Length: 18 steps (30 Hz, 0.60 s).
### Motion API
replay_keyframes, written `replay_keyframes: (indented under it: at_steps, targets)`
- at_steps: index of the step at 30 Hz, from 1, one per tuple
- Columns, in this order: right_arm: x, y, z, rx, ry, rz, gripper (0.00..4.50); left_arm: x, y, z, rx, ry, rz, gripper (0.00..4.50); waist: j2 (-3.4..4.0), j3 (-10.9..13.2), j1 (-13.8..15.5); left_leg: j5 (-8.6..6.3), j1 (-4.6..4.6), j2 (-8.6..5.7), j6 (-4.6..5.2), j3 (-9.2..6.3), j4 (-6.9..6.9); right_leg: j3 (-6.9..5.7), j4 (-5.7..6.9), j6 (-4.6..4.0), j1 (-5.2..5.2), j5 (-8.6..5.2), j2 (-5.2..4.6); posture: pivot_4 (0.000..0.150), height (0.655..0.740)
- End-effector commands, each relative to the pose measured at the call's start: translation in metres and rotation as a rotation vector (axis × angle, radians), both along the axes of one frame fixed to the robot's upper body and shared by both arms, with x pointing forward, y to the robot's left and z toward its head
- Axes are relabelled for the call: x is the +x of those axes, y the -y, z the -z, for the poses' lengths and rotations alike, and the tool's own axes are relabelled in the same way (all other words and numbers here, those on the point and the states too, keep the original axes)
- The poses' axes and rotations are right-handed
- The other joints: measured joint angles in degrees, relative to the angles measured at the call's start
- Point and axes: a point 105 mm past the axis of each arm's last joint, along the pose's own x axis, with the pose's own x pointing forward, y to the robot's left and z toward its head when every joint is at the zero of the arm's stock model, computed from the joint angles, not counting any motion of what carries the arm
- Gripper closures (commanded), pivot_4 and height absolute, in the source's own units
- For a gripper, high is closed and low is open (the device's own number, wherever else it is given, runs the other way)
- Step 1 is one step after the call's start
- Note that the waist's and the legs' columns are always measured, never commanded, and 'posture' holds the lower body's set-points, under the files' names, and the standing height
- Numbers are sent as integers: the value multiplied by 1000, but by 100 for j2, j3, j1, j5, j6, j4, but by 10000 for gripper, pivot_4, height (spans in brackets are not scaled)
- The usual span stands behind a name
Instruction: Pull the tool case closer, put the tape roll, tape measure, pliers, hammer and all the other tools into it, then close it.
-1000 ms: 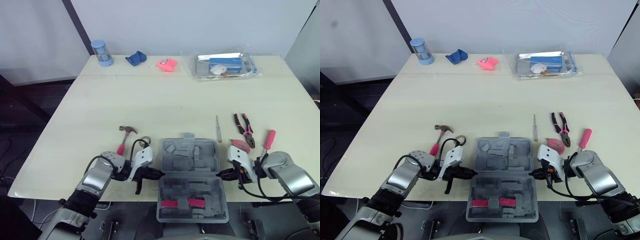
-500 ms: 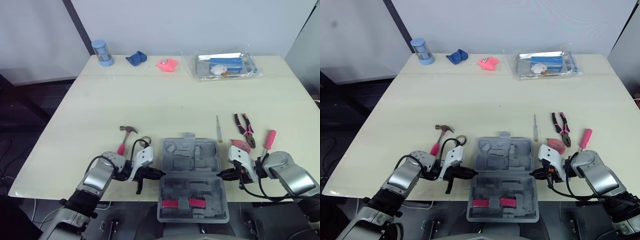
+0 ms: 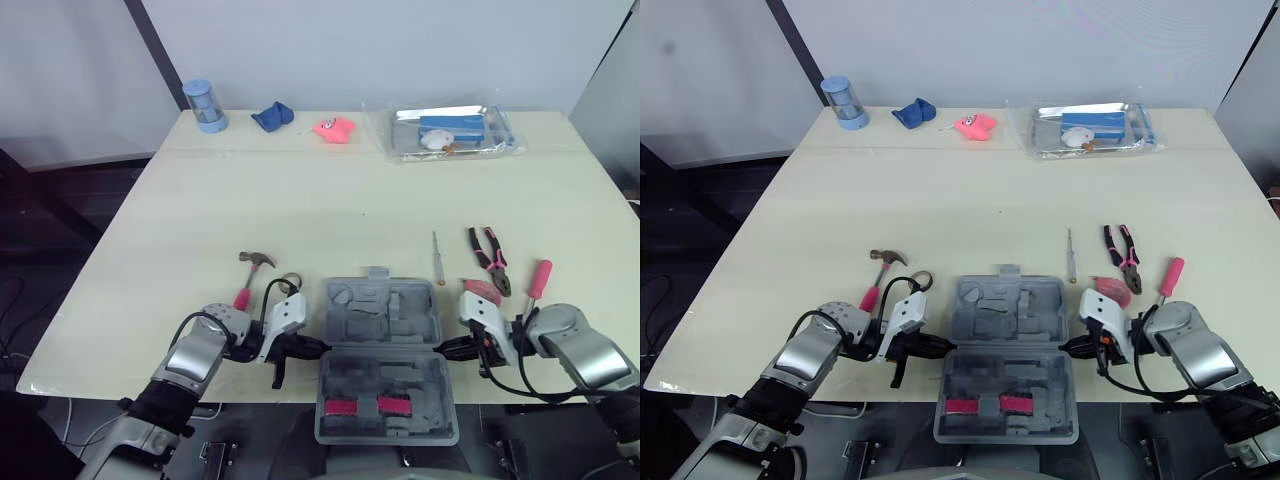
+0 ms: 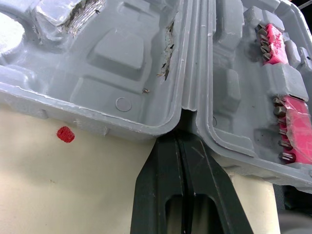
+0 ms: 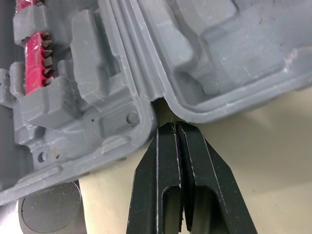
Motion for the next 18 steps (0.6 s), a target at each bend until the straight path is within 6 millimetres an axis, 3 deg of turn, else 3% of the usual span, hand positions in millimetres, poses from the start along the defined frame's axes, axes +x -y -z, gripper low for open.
replay_keyframes:
  at_steps: [1, 18]
  targets:
    - [5, 8, -8, -6, 38, 12, 44323, -1, -9, 5, 23, -13, -32, 45000, 0, 0, 0, 0, 0, 0, 0, 0, 0, 0, 0, 0, 0, 0, 0, 1500, 7400]
    - [8, 39, -15, -21, 58, 102, 44323, -2, -40, 0, 51, -3, -123, 45000, 0, 0, -10, 0, 2, 2, 0, 0, -1, 0, 0, 0, 0, 0, 2, 1500, 7400]
